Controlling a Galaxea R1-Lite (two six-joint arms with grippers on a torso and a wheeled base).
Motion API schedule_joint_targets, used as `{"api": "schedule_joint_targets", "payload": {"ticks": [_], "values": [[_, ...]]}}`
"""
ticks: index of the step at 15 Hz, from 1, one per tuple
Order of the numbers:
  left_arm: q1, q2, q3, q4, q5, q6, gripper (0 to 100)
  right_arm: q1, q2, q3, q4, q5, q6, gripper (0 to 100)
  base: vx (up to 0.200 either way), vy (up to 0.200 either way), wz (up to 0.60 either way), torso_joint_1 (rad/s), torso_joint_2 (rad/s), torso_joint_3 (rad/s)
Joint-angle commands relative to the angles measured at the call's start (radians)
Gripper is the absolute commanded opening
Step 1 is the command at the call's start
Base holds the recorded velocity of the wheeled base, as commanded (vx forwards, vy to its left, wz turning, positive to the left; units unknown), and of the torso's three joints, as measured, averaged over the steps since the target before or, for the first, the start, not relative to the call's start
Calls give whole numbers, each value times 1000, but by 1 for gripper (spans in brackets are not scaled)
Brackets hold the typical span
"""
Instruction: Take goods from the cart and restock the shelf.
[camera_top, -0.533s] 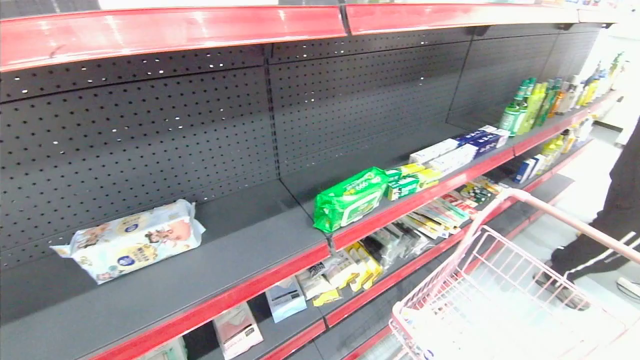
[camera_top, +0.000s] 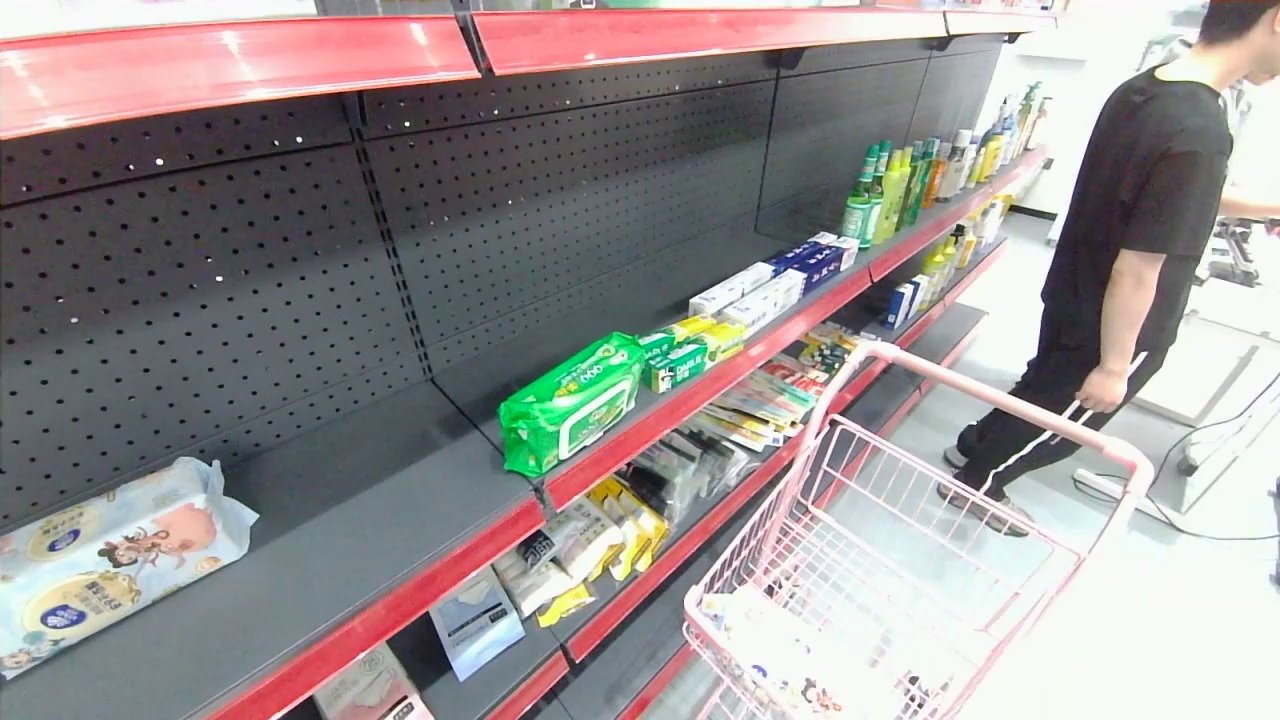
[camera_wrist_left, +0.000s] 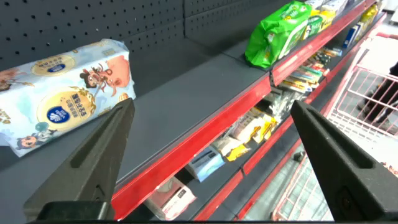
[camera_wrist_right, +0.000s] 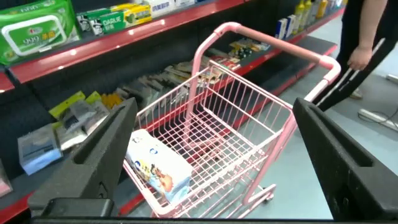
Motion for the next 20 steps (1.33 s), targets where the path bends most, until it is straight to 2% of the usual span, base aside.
{"api": "schedule_joint_targets", "payload": {"ticks": [1,2,4,5,6,7,9,10,12,13,15,17,20], "values": [[1,1,0,0,0,0,100,3,6,-1,0,5,-16,100,0,0,0,0,0,0],[1,1,-2,0,0,0,100,3,12,0,0,13,-25,100,0,0,0,0,0,0],[1,1,0,0,0,-2,100,-6,12,-7,-1,-18,38,100,0,0,0,0,0,0],[1,1,-2,0,0,0,100,20,213,-227,-1,-15,92,100,0,0,0,0,0,0],[1,1,0,0,0,-2,100,23,439,-461,0,-25,219,100,0,0,0,0,0,0],[1,1,0,0,0,0,100,31,541,-560,8,-22,254,100,0,0,0,0,0,0],[1,1,0,0,0,0,100,-14,863,-619,-9,-33,67,100,0,0,0,0,0,0],[1,1,-2,0,0,2,100,-58,1011,-641,-29,-24,23,100,0,0,0,0,0,0],[1,1,0,0,0,3,100,0,1385,-673,-145,24,-45,100,0,0,0,0,0,0],[1,1,-2,0,0,3,100,14,1471,-676,-145,33,-96,100,0,0,0,0,0,0],[1,1,0,0,0,5,100,49,1690,-672,-147,153,-290,100,0,0,0,0,0,0],[1,1,0,0,0,5,100,55,1880,-733,-167,166,-382,100,0,0,0,0,0,0],[1,1,0,0,0,5,100,58,2049,-822,-165,173,-395,100,0,0,0,0,0,0]]}}
